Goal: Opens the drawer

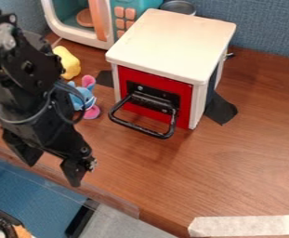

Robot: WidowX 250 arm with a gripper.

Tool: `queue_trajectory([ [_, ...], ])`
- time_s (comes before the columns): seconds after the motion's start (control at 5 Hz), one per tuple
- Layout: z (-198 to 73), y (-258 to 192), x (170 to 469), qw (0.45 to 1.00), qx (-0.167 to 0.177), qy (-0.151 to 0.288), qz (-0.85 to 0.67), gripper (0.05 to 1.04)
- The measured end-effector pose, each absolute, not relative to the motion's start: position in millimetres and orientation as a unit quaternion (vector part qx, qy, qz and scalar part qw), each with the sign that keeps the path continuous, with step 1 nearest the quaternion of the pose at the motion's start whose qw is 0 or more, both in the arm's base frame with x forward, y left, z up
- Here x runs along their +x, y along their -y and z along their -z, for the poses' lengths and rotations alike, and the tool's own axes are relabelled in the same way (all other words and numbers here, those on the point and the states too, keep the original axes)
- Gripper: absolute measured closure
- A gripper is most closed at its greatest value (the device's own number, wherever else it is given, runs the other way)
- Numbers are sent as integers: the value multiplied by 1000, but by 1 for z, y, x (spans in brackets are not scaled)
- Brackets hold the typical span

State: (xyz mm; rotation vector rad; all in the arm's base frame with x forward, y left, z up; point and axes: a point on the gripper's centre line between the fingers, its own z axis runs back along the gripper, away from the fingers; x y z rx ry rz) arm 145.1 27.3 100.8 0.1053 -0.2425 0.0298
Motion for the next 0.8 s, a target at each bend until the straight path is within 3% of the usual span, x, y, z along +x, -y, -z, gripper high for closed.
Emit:
queue_trajectory([
  [0.4,-92,-26,143,993,44,98,-56,84],
  [0.8,-87,-26,165,984,36,83,-152,83],
])
